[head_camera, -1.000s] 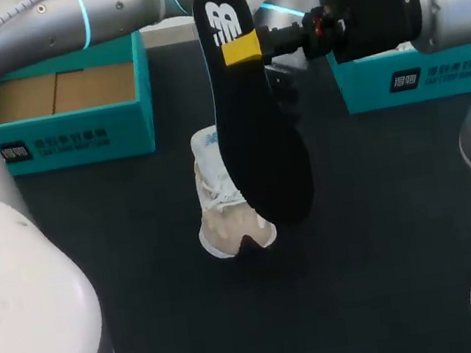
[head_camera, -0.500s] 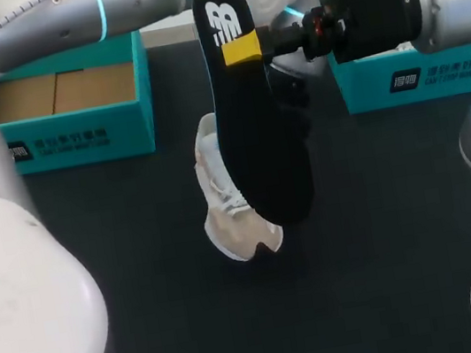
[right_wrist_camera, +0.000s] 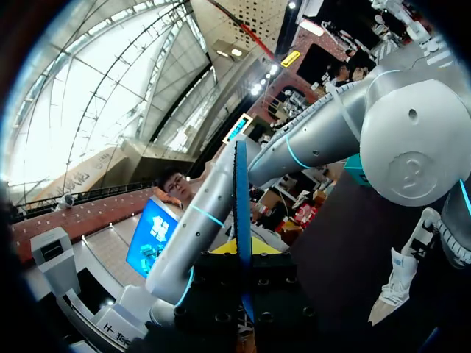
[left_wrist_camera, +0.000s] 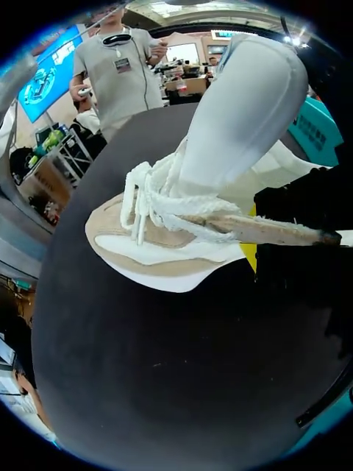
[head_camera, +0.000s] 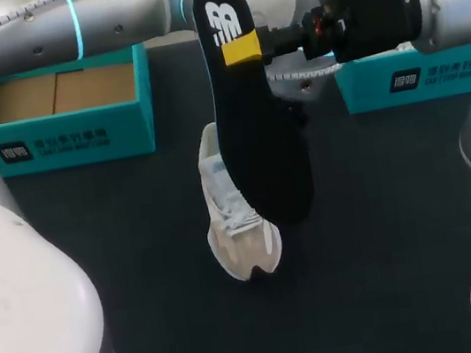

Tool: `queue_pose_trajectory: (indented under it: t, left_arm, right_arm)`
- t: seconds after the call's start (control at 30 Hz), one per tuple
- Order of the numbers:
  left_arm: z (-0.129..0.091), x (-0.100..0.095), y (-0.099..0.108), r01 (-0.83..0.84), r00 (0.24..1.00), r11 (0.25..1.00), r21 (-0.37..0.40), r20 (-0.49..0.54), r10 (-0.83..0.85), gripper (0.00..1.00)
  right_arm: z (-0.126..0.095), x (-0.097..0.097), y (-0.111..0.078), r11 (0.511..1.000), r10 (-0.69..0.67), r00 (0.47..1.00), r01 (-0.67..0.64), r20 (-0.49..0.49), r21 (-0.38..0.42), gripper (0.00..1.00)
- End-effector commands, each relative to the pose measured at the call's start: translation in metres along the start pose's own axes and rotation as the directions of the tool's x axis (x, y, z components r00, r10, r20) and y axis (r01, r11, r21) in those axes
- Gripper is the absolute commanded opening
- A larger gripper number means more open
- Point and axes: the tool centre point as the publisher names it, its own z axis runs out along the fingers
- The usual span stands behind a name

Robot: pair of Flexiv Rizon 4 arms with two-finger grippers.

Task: Take the shoe out of the shoebox, open the shoe tongue, remove and reinsert the insole, then place the shoe into the shoebox

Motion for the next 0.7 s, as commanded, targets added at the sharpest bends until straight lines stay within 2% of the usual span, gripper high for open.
queue_pose_trajectory:
  t: [0.03, 0.4, 0.7]
  left_arm:
    - [0.01, -0.001, -0.002, 0.0, 0.999, 1.0, -0.018, 0.051, 0.001, 0.0]
    - [0.024, -0.02, -0.009, -0.018, 1.0, 1.0, -0.019, 0.01, 0.019, 0.0]
    - [0.032, -0.026, -0.009, -0.018, 1.0, 1.0, -0.019, -0.017, 0.018, 0.0]
  right_arm:
    - [0.002, 0.0, 0.0, 1.0, 0.001, 1.0, -0.001, 0.003, 0.0, 0.0]
    - [0.002, 0.0, 0.0, 1.0, 0.001, 1.0, -0.001, 0.003, 0.0, 0.0]
    - [0.002, 0.0, 0.0, 1.0, 0.001, 1.0, -0.001, 0.003, 0.0, 0.0]
